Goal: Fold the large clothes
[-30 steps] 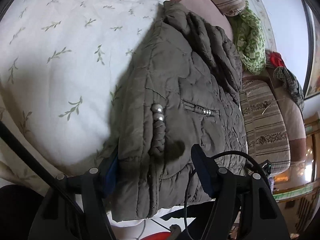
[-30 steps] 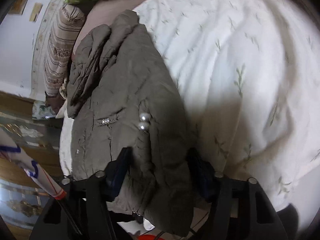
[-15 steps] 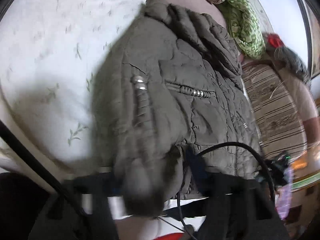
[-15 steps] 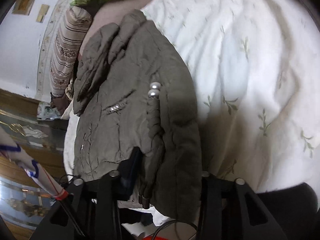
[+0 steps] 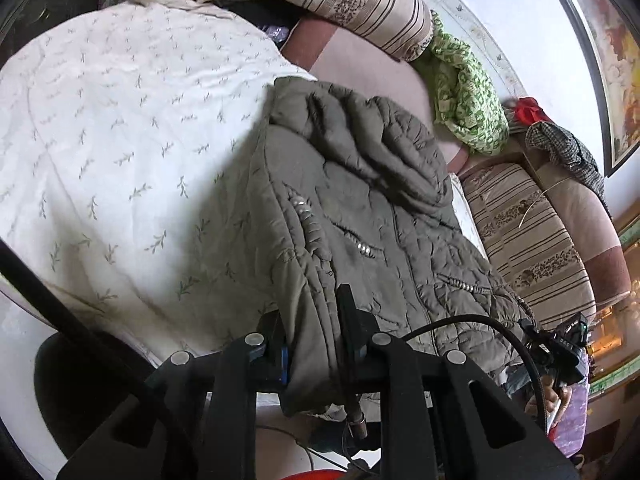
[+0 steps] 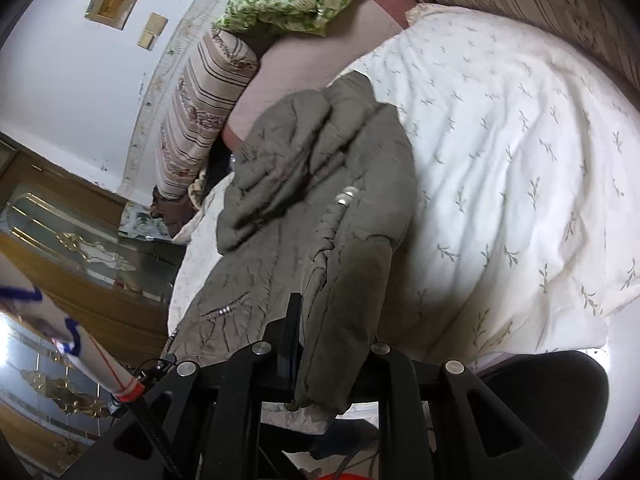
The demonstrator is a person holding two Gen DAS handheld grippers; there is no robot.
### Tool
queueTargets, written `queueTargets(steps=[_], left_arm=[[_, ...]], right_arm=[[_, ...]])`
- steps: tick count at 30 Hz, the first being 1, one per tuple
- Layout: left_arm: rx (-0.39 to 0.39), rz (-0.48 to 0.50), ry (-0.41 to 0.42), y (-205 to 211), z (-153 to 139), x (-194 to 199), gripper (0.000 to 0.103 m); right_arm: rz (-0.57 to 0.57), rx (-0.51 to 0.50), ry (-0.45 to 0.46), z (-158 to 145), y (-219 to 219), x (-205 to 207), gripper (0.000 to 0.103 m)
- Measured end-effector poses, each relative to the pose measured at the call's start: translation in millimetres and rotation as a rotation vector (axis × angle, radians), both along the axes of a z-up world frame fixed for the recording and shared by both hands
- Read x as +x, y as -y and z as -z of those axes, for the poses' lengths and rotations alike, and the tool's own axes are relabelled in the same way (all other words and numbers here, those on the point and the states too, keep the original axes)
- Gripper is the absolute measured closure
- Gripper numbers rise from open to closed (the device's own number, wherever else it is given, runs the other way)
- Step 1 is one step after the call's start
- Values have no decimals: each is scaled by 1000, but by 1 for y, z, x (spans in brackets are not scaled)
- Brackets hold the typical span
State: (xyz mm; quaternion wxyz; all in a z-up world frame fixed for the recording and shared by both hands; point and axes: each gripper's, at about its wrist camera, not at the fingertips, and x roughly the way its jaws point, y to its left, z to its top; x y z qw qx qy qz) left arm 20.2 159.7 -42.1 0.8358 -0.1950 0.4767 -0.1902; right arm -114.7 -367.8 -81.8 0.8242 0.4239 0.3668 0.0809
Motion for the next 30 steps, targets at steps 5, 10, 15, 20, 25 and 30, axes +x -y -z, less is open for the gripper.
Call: queueTargets(steps=[5, 10, 15, 20, 25, 30], left_arm=[[-18, -5, 53, 10, -31, 32, 85], [18, -14, 132, 28, -71, 92, 85], [108, -45, 169, 58, -94, 187, 84], [192, -107, 145, 88, -86, 297, 84], [267, -149, 58, 113, -38, 394, 83], [323, -156, -42, 131, 29, 451, 81]], right_arm=[[-19, -16, 12, -27, 4, 24, 86], [-20, -76, 58, -68, 12, 78, 86], [24, -131, 96, -106, 33, 160, 86], [81, -218, 50, -113, 51, 256, 86], [135, -290, -81, -73, 72, 349, 85], [146, -301, -187, -17, 83, 409, 85]])
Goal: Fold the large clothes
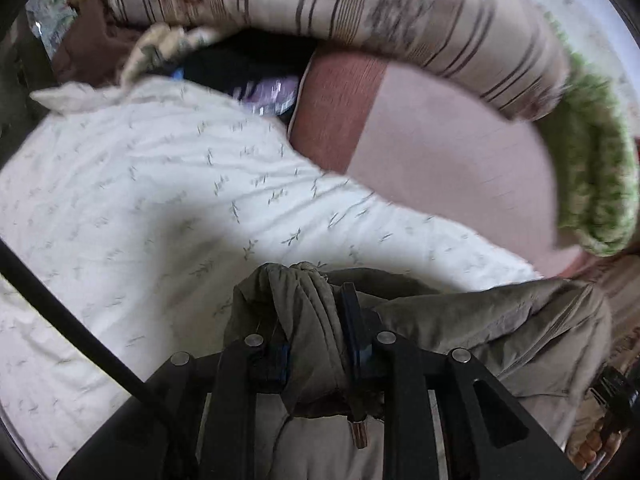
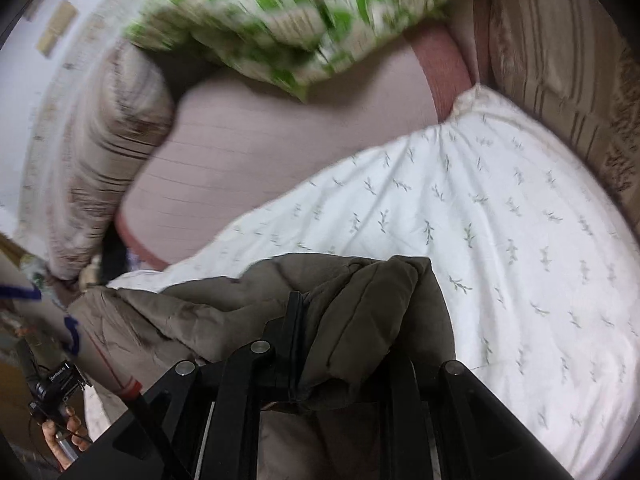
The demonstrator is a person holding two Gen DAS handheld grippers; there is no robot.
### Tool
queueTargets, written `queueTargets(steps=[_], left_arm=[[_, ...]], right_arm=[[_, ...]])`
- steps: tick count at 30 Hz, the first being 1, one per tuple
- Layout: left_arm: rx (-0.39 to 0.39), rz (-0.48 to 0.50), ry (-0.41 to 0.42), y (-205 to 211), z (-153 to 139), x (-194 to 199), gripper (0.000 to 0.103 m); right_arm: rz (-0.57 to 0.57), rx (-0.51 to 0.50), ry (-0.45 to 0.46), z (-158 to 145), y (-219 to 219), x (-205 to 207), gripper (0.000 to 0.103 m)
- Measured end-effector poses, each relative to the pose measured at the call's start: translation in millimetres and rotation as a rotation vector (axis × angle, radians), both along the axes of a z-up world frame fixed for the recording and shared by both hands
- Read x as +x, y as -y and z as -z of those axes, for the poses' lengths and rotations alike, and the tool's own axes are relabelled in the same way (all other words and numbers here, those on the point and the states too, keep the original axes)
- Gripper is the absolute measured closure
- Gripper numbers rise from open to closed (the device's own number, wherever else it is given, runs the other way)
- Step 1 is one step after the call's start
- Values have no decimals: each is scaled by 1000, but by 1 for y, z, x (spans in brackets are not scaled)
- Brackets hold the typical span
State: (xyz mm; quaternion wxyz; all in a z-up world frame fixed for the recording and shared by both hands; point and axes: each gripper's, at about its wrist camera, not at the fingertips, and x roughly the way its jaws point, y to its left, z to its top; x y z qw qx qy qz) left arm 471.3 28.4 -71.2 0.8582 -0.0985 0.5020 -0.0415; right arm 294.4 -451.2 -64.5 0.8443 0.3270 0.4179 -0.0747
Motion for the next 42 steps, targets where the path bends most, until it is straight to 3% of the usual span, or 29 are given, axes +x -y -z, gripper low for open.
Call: queueTargets(steps=[5, 8, 11, 13, 14, 16, 18, 21, 25, 27, 31, 34, 37, 40, 42], left_arm=[[-77, -37, -63, -5, 36, 12, 80], [-98, -14, -41, -9, 22, 4, 75], [-152, 4, 38, -20, -12, -14, 60], [-195, 2, 88, -30, -35, -27, 36], [-203, -11, 117, -35, -48, -34, 32], [-217, -22, 155, -41, -70, -47, 29], [-230, -10, 161, -44, -86, -56, 29], [-181, -1, 189, -48, -108, -89, 29], [-98, 43, 205, -50, -109, -147, 29], [-66, 58, 210, -55, -103, -176, 29], [18, 13, 344, -63, -81, -251, 28], [43, -47, 492, -65, -66, -281, 20], [80, -52, 585, -61, -52, -283, 20], [98, 2, 596, -60, -37, -270, 20], [98, -12, 599, -66, -28, -266, 20]], right_arm=[[33, 43, -25, 37, 4, 24, 83], [57, 74, -15, 43, 6, 23, 82], [73, 119, 41, 33, 10, 10, 74], [86, 153, 95, 20, 13, -3, 59], [88, 160, 112, 14, 14, -8, 34], [131, 93, 146, -6, 11, -21, 12], [153, 16, 167, -26, 5, -33, 12], [104, -47, 155, -49, -14, -46, 12], [-43, -207, 177, -76, -73, -63, 13], [-128, -275, 175, -78, -109, -67, 18], [-291, -411, 165, -64, -185, -59, 21], [-312, -454, 147, -45, -214, -32, 21], [-252, -463, 101, -17, -223, 17, 22], [-191, -491, 34, 10, -219, 66, 19], [-173, -490, 6, 28, -212, 93, 14]])
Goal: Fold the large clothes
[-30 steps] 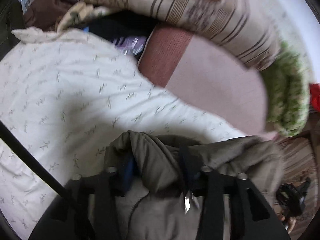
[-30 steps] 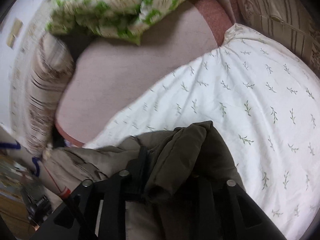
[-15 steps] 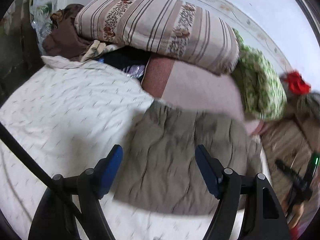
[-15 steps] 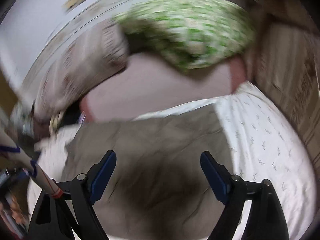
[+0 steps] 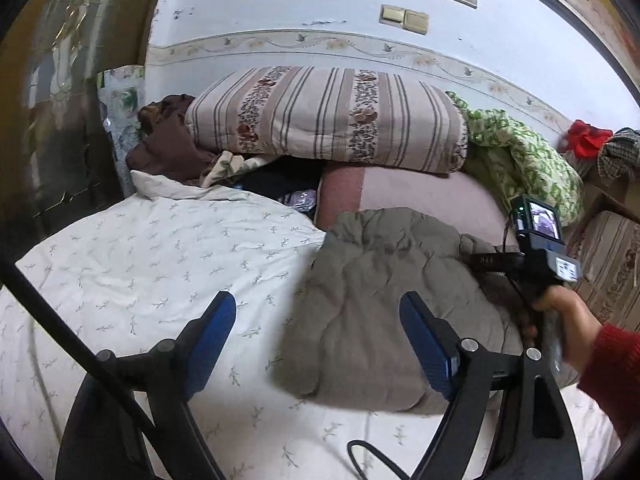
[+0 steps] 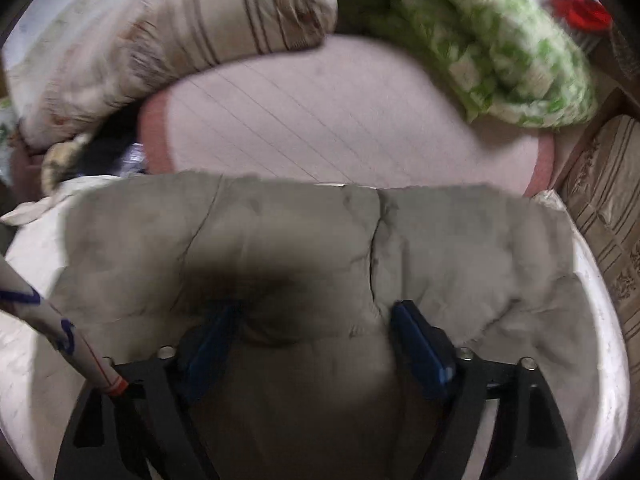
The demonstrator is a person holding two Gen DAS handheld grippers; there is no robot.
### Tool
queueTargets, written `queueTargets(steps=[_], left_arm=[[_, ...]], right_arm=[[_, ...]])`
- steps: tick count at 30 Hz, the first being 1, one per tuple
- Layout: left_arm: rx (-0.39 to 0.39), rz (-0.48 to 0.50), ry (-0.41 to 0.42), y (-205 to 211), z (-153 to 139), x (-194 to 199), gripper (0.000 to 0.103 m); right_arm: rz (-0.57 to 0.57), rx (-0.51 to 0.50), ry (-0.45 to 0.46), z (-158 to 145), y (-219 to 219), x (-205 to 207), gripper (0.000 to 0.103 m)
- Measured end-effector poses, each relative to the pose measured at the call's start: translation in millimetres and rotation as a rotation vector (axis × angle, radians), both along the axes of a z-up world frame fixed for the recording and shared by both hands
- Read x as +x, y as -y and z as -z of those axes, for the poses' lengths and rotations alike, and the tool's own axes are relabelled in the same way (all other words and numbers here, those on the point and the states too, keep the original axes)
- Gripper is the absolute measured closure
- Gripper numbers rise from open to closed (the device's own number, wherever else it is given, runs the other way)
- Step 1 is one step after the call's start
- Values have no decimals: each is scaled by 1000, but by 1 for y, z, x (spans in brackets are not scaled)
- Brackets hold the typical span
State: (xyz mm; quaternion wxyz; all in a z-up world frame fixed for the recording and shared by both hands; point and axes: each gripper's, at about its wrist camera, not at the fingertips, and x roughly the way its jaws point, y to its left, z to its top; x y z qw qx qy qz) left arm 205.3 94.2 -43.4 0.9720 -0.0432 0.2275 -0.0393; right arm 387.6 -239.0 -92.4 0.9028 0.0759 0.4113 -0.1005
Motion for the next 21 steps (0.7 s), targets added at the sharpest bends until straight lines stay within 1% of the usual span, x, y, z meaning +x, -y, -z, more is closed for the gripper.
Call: queueTargets(steps=[2, 3, 4, 6, 9, 11, 14, 15, 17, 19, 21], left_arm=[[-22, -4, -29, -7, 10, 5, 20], [-40, 2, -57, -12, 16, 10, 20], [-58, 5, -85, -17, 21, 14, 20], [-79, -7, -111, -24, 26, 21, 20], [-107, -16, -121, -31, 28, 25, 20], [-112, -16, -131, -33, 30, 26, 20], [-105, -22, -148, -35, 34, 26, 20], [-105, -25, -150, -36, 35, 26, 20], [-111, -26, -150, -38, 34, 23, 20], [-121, -32, -146, -41, 32, 22, 20], [-138, -27, -146, -43, 31, 20, 20]], right_arm=[[21, -13, 5, 12, 6, 23, 10], [31, -19, 5, 17, 8, 33, 9], [38, -23, 3, 22, 11, 40, 9], [54, -27, 1, 30, 16, 59, 8], [67, -15, -3, 37, 22, 73, 7], [69, -12, -11, 38, 25, 76, 7], [69, -65, -52, 25, 18, 70, 7], [64, -78, -52, 17, 15, 65, 10], [36, -79, 1, -8, 4, 41, 11], [-7, -48, 61, -29, -12, 10, 11], [-62, -15, 90, -39, -32, -16, 11]])
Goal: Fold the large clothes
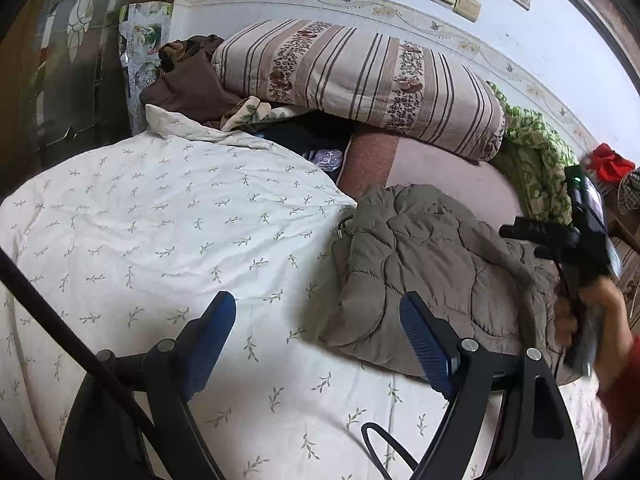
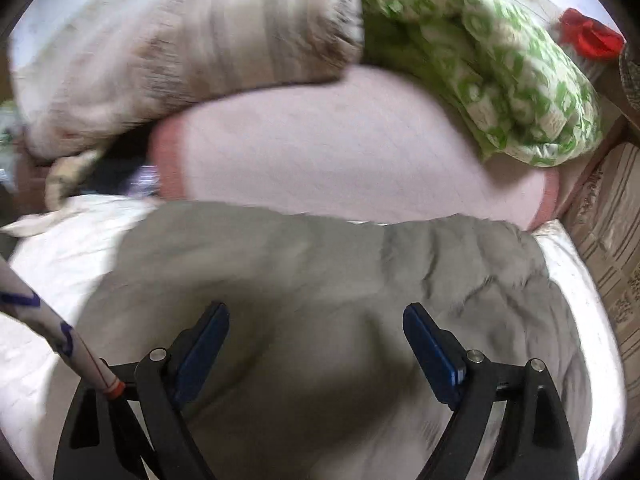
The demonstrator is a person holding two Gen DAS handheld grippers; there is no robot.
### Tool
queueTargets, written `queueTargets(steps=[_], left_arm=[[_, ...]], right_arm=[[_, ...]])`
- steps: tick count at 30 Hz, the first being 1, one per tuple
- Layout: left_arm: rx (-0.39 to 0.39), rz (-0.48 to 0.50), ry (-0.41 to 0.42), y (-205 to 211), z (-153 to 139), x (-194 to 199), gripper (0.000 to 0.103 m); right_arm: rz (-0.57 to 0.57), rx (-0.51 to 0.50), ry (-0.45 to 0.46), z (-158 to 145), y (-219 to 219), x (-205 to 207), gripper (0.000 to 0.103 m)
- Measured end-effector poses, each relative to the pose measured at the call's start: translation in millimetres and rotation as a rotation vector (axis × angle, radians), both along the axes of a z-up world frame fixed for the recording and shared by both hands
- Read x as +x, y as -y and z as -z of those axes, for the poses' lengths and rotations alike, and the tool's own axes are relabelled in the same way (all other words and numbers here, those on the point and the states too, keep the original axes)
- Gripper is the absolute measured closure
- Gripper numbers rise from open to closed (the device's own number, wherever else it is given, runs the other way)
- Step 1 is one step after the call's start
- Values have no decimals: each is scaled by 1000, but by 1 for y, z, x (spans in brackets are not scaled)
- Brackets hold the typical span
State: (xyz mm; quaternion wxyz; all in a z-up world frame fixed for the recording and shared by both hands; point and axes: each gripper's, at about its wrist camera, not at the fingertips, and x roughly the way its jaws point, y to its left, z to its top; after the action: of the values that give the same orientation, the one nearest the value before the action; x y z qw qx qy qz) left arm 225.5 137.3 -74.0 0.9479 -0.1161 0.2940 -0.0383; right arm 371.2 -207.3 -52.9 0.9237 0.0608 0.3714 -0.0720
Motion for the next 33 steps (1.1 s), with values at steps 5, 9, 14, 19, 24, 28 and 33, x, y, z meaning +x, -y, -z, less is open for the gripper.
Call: queueTargets(steps=[5, 9, 14, 19, 24, 28, 33], left_arm=[[-19, 6, 4, -2, -3, -5, 20], [5, 14, 10, 4, -4, -3, 20], [2, 25, -13, 4, -1, -2, 20], [-34, 3, 5, -5, -6, -6, 20], [-10, -11, -32, -2, 3, 1, 20], [8, -29, -30, -3, 4, -2, 20], [-20, -37, -37, -9, 4, -6, 20]], right_arm=[[-111, -34, -56, 32, -66, -7, 9], [-56, -175, -57, 72, -91, 13, 0], [-59, -178, -100, 57, -89, 12, 5], [-51, -68, -14, 23, -58, -42, 5], [-62, -77, -120, 67, -47, -44, 1], [-48, -12, -128, 52, -39, -52, 5], [35, -32, -33, 23, 0, -103, 4]])
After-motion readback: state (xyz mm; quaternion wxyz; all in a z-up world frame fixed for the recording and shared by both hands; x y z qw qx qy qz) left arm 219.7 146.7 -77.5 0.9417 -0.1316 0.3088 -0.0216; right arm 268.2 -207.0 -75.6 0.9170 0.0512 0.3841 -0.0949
